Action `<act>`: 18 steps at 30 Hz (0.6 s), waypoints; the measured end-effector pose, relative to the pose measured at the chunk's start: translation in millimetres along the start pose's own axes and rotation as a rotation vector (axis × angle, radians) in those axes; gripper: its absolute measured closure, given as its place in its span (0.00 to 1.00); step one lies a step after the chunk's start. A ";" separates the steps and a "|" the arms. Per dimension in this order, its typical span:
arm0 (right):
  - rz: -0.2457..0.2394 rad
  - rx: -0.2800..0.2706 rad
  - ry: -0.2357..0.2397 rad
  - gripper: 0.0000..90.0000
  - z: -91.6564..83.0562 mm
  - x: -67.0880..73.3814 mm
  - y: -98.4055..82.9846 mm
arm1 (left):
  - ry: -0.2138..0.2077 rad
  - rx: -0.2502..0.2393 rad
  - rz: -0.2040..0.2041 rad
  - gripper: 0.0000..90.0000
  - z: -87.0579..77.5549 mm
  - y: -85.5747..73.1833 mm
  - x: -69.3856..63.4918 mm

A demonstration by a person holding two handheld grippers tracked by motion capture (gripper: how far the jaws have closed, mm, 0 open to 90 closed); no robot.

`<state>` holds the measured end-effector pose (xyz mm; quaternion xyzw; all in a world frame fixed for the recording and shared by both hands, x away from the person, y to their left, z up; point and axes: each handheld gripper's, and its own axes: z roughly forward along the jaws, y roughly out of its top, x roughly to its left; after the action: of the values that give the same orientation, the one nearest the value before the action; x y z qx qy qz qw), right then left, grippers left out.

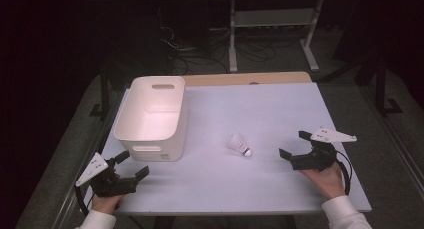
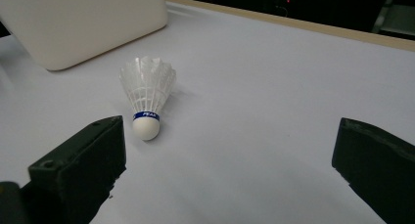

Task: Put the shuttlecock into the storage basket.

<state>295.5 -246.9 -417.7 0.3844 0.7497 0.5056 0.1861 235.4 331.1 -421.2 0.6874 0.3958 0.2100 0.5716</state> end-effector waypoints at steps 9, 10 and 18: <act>-0.029 0.053 0.010 0.00 3.7 7.1 10.4 | 0.001 0.012 0.002 0.02 -0.3 -0.1 0.6; -0.030 0.057 0.014 0.00 4.2 7.6 11.8 | 0.000 0.013 0.001 0.02 -0.3 -0.1 0.6; -0.055 0.080 0.023 0.00 10.4 12.2 22.0 | -0.003 0.012 0.001 0.02 -0.3 0.1 0.3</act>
<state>303.3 -226.9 -400.9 0.3649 0.7817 0.4742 0.1759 235.4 331.5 -421.1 0.6913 0.3961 0.2068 0.5678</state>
